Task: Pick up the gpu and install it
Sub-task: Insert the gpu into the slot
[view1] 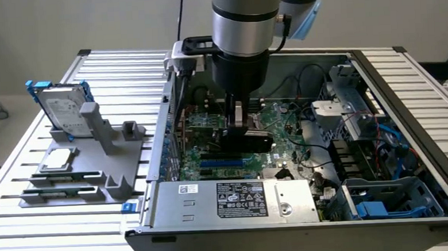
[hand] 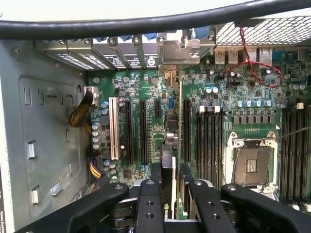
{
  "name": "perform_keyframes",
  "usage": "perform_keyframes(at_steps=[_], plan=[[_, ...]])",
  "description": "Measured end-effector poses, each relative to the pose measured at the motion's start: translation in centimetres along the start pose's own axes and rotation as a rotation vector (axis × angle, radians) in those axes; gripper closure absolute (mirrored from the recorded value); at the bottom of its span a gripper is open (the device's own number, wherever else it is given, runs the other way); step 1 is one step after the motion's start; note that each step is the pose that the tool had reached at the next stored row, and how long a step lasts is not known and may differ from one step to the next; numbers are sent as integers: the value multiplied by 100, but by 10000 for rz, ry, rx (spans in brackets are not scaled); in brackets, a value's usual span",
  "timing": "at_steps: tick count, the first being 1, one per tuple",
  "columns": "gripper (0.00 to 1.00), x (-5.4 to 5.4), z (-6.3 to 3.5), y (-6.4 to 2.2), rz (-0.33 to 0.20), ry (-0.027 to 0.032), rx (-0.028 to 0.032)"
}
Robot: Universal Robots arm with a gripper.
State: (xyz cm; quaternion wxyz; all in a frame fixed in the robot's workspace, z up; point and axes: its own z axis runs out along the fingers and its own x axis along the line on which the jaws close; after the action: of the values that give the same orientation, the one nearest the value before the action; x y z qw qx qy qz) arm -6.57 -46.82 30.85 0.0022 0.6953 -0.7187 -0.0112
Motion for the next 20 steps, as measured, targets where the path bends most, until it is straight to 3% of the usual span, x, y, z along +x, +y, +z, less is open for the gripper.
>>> perform_keyframes(at_steps=[12, 20], plan=[[74, 5, 170, 77, -1, -5, 6], [74, 6, 229, 88, -1, -5, 6]])
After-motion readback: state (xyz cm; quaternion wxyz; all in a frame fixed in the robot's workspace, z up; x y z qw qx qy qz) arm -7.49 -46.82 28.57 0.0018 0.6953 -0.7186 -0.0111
